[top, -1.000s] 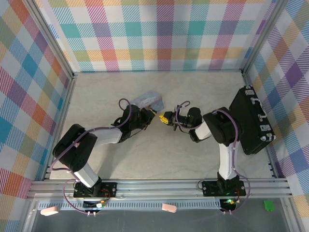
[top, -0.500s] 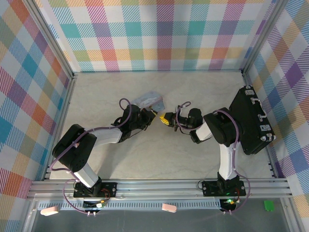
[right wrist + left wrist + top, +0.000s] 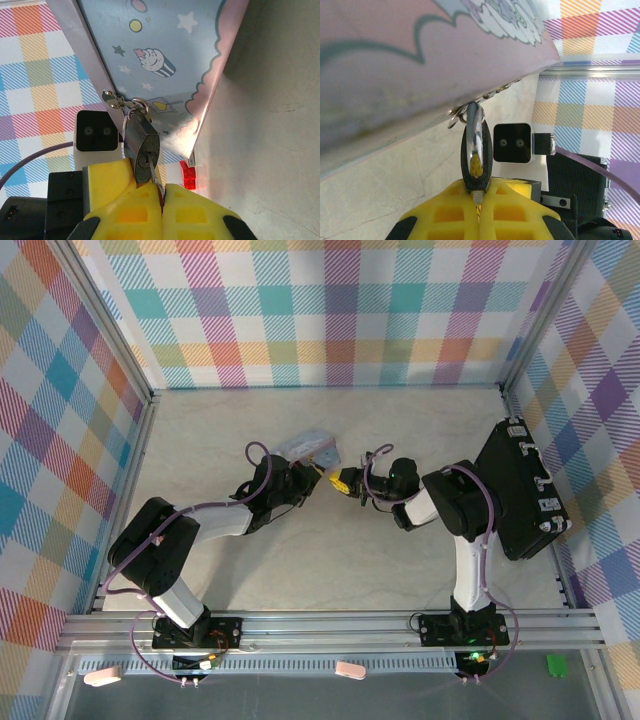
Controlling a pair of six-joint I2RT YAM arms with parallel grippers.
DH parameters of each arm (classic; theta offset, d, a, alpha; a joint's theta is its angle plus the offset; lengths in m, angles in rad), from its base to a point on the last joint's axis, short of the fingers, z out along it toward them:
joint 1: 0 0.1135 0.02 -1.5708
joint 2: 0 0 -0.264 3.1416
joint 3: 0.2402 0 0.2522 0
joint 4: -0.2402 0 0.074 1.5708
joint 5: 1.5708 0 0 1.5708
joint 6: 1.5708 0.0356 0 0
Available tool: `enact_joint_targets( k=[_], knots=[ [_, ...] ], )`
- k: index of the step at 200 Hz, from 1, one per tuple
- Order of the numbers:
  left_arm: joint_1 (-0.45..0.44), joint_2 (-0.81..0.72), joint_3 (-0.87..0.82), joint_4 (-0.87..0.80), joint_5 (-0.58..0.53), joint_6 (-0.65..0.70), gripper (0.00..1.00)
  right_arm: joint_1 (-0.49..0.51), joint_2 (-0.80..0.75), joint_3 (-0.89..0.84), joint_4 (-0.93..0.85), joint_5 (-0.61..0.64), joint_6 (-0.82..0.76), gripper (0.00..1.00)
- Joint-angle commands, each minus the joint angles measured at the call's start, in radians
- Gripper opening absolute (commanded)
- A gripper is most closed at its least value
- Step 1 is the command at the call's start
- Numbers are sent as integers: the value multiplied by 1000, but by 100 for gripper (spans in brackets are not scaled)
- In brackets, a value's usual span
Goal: Unlock a padlock with a key
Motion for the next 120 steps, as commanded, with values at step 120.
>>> enact_joint_targets(
  k=[120],
  knots=[
    [-48,-13,31,22,187,65,11,43,-30,-21,63,-24,-44,0]
  ],
)
